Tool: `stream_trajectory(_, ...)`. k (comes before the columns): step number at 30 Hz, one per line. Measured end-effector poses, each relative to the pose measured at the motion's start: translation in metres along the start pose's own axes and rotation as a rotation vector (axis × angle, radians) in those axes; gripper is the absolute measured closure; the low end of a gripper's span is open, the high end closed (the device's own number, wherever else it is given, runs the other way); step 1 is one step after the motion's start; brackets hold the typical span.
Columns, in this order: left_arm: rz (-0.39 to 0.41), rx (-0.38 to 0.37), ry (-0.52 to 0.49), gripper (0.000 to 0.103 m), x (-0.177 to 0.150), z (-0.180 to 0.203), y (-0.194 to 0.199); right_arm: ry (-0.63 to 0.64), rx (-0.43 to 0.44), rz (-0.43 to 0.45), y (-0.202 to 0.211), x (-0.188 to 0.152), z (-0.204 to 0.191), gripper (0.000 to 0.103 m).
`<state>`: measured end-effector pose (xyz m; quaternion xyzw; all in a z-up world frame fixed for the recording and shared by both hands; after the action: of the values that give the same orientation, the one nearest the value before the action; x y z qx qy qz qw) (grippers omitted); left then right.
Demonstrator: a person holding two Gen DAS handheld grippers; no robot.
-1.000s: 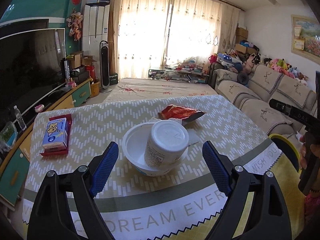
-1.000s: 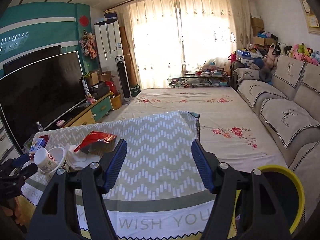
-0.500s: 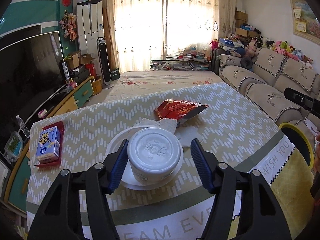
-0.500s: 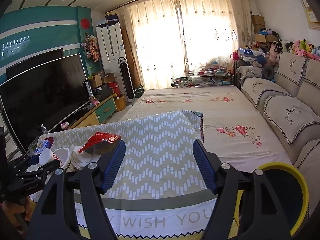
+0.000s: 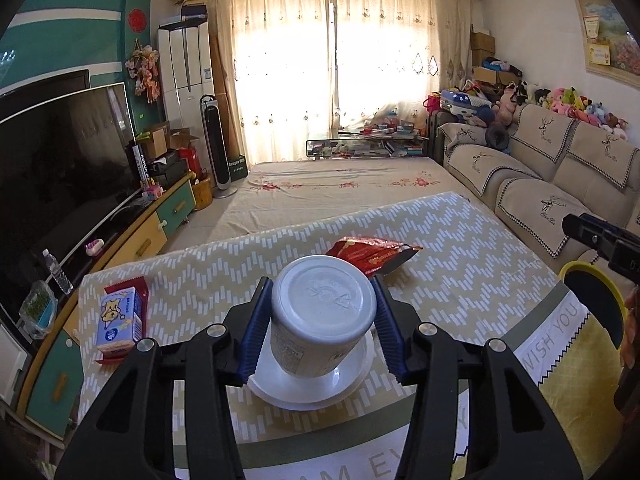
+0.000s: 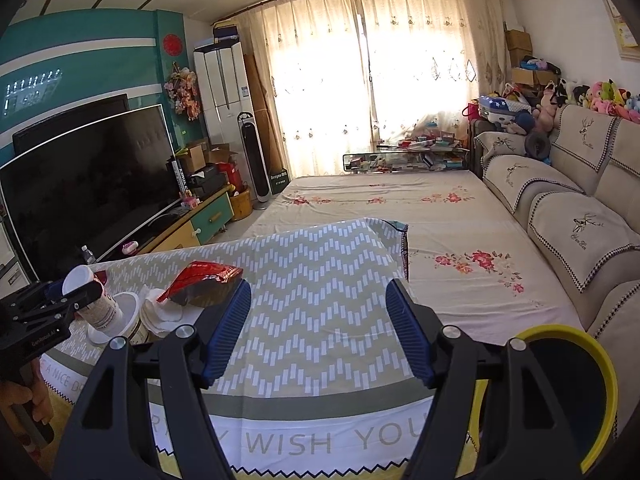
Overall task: Collect trash
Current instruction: 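Carry the white tub over the bin and open the left gripper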
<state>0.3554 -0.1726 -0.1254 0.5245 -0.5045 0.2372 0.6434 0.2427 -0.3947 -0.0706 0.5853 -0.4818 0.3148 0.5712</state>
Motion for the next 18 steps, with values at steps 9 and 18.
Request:
stream_trajectory(9, 0.052, -0.066, -0.010, 0.054, 0.031, 0.032, 0.034, -0.021, -0.033, 0.058, 0.011, 0.009, 0.009, 0.037)
stream_trajectory(18, 0.022, -0.251, -0.086, 0.054, 0.040, 0.132, 0.039, -0.062, -0.161, 0.175, 0.088, 0.040, 0.080, 0.035)
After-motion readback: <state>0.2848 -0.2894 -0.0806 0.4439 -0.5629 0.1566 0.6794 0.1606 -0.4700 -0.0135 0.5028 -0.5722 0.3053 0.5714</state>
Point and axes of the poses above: each gripper's, at about its wrist camera, not at the fingertips, and y roughly against the way its jaws point, z to its right, x to its top, the point moved 5 cm from there along -y, roughly the way its jaws point, and after that the axes turned 6 degrees about z, right-handed, at the moved point
